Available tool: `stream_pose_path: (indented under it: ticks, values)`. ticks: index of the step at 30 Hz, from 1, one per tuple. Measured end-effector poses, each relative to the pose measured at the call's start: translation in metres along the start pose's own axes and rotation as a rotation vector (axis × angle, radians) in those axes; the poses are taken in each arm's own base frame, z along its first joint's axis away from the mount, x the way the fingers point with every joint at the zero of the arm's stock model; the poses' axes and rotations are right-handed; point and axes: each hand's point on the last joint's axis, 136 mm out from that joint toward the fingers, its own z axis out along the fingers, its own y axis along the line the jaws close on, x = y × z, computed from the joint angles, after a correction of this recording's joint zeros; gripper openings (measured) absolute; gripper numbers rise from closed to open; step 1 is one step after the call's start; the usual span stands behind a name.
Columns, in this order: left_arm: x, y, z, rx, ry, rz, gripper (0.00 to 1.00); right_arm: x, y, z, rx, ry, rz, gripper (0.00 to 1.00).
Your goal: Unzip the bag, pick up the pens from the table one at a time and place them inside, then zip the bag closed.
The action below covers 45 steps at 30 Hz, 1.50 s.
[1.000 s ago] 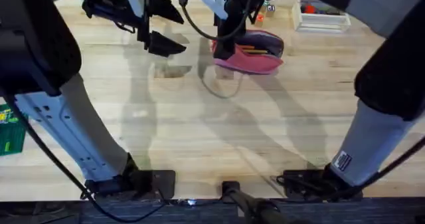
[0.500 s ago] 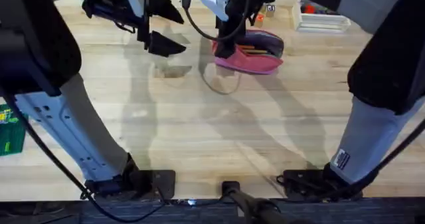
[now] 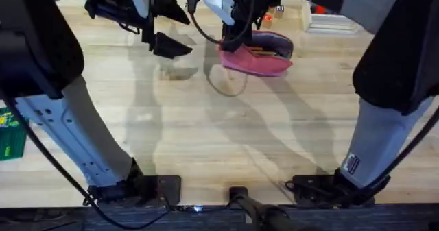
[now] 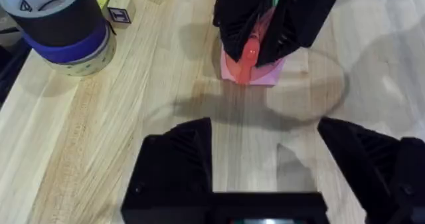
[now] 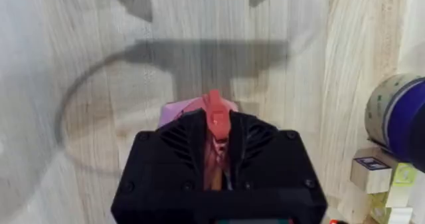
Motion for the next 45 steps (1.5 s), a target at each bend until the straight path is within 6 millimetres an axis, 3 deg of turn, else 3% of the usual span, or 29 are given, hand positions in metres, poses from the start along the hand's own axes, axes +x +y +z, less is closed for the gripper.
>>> stream_pose_path:
  ticks: [6, 22, 29, 33, 45]
  values:
    - [0.000, 0.000, 0.000, 0.000, 0.000, 0.000, 0.993, -0.002, -0.003, 0.000, 0.012, -0.008, -0.007, 0.093]
    - [0.000, 0.000, 0.000, 0.000, 0.000, 0.000, 0.993, -0.007, 0.000, 0.001, 0.012, -0.005, -0.020, 0.056]
    - [0.000, 0.000, 0.000, 0.000, 0.000, 0.000, 0.993, -0.013, 0.000, -0.013, 0.032, -0.015, -0.029, 0.094]
    - [0.000, 0.000, 0.000, 0.000, 0.000, 0.000, 0.993, -0.015, 0.002, -0.023, 0.035, -0.014, -0.031, 0.065]
    - [0.000, 0.000, 0.000, 0.000, 0.000, 0.000, 0.993, -0.013, 0.007, -0.027, 0.022, -0.007, -0.005, 0.031]
